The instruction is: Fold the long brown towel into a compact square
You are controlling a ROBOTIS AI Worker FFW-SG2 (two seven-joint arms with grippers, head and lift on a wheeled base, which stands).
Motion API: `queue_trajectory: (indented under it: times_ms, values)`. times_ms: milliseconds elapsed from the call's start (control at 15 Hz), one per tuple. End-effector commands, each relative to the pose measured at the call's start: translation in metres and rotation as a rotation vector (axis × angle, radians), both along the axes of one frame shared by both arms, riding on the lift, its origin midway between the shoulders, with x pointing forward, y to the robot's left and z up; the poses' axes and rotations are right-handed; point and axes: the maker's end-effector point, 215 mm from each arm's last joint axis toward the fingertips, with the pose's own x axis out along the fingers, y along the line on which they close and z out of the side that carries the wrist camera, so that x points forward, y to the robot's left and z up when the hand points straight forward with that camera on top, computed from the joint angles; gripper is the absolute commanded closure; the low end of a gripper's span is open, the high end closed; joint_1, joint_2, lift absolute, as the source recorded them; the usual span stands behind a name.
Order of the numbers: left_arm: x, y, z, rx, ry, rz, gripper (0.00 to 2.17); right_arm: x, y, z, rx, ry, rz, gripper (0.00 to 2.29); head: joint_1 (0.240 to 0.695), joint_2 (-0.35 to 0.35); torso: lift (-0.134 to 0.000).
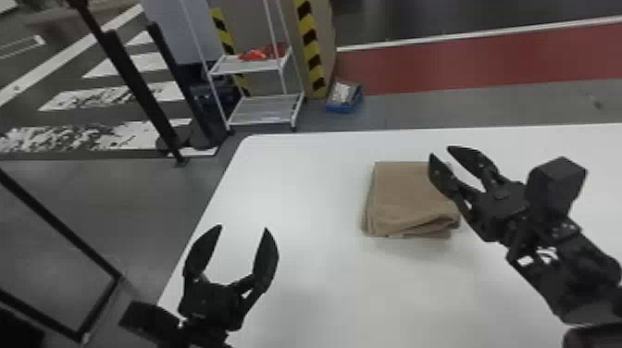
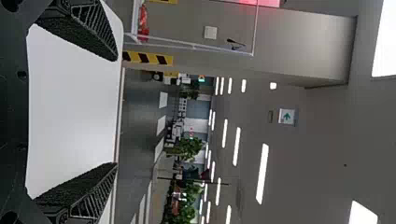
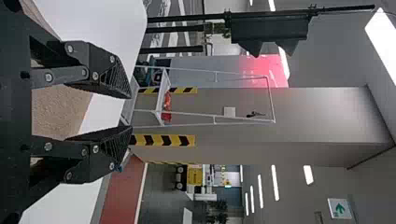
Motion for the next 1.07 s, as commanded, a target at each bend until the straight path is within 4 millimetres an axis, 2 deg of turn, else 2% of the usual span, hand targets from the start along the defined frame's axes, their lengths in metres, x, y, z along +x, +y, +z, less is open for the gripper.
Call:
queue_trajectory:
  times_ms: [0, 200, 400, 600, 800, 1000]
  values:
    - [-0.009, -0.003, 0.011, 0.011, -0.042, -0.001, 0.07, -0.025, -0.012, -0.025, -0.009, 0.026, -0.031, 0.01, 0.695, 0.307, -0.123]
    - [-0.019, 0.000, 0.008, 0.014, -0.040, 0.029, 0.07, -0.043, -0.028, -0.046, -0.004, 0.069, -0.102, 0.03, 0.695, 0.299, -0.123]
    - [-0.027, 0.009, -0.002, 0.023, 0.003, 0.061, 0.07, -0.057, -0.037, -0.055, -0.017, 0.109, -0.157, 0.05, 0.695, 0.296, -0.123]
    - [-0.030, 0.012, -0.006, 0.071, 0.045, 0.096, 0.07, -0.079, -0.022, -0.046, -0.029, 0.109, -0.147, 0.06, 0.695, 0.309, -0.123]
    - [-0.033, 0.002, -0.001, 0.154, 0.071, 0.103, 0.07, -0.102, -0.011, -0.040, -0.025, 0.096, -0.126, 0.07, 0.695, 0.335, -0.123]
    - [-0.035, 0.010, -0.003, 0.108, 0.074, 0.111, 0.07, -0.112, -0.014, -0.040, -0.022, 0.084, -0.131, 0.07, 0.695, 0.350, -0.123]
